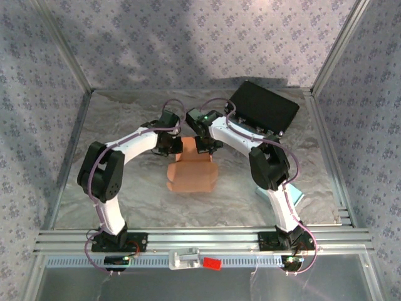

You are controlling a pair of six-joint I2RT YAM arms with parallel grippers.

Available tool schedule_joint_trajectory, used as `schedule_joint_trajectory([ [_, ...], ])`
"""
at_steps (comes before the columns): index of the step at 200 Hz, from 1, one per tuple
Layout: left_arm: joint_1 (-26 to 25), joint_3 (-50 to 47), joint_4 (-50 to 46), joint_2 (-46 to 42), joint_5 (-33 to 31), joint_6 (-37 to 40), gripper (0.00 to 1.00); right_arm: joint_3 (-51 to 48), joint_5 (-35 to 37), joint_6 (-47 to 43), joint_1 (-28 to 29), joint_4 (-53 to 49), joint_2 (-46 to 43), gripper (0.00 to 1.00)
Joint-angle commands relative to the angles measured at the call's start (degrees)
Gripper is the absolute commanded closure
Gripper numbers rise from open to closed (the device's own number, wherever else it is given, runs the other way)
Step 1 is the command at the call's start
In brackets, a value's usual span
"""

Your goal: Fold the paper box

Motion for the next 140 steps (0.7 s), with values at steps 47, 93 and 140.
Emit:
schedule_joint_trajectory([
  [47, -0.26, 4.42, -0.02, 4.52, 0.45, 2.43, 0.98, -0.9, -2.85, -1.88, 1.0, 0.3, 1.23, 1.0],
  [93, -3.48, 5.22, -3.47, 5.5, -9.04, -0.61, 1.0, -0.2, -2.91, -1.0, 1.51, 0.21, 1.92, 1.0],
  [140, -3.61, 5.03, -0.87, 2.19, -8.53, -1.01, 0.64, -0.26, -3.12, -0.7, 1.44, -0.02, 2.38, 1.0],
])
